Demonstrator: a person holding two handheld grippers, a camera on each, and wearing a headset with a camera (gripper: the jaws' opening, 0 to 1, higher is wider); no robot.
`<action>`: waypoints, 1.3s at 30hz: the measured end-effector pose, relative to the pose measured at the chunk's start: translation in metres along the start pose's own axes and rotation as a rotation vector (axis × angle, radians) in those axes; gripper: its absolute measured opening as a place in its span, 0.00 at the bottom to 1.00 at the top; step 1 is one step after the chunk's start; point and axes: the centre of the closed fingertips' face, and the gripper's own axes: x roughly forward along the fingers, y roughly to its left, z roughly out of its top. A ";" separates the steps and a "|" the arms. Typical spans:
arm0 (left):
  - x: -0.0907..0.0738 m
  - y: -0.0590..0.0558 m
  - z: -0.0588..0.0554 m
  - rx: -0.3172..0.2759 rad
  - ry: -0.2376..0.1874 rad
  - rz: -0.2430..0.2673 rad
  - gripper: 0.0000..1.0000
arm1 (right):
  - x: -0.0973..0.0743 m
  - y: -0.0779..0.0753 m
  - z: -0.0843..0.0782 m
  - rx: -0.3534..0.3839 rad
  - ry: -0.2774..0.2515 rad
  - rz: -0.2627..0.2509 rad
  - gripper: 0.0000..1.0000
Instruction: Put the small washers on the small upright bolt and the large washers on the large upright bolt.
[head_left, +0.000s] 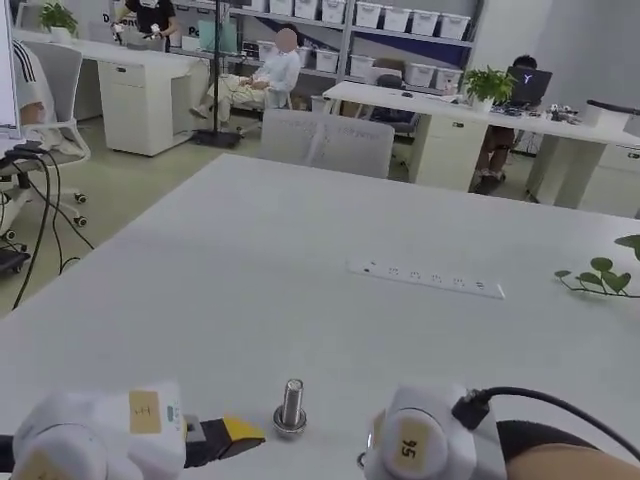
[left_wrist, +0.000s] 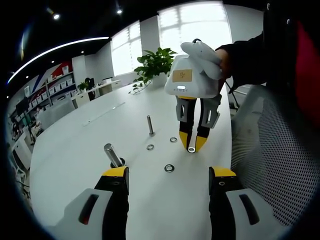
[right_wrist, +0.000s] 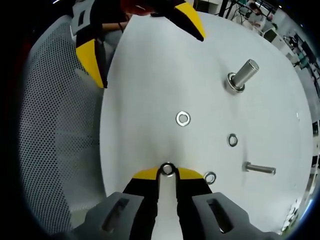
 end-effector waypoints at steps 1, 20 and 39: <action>0.000 0.000 0.000 0.000 0.000 -0.001 0.64 | 0.000 0.000 0.000 -0.001 0.000 0.000 0.13; 0.001 -0.001 -0.001 0.000 0.008 -0.014 0.64 | -0.001 -0.002 -0.005 0.014 0.008 -0.004 0.13; 0.006 -0.006 -0.008 -0.008 0.038 -0.041 0.63 | -0.012 -0.001 -0.003 0.044 -0.055 -0.001 0.13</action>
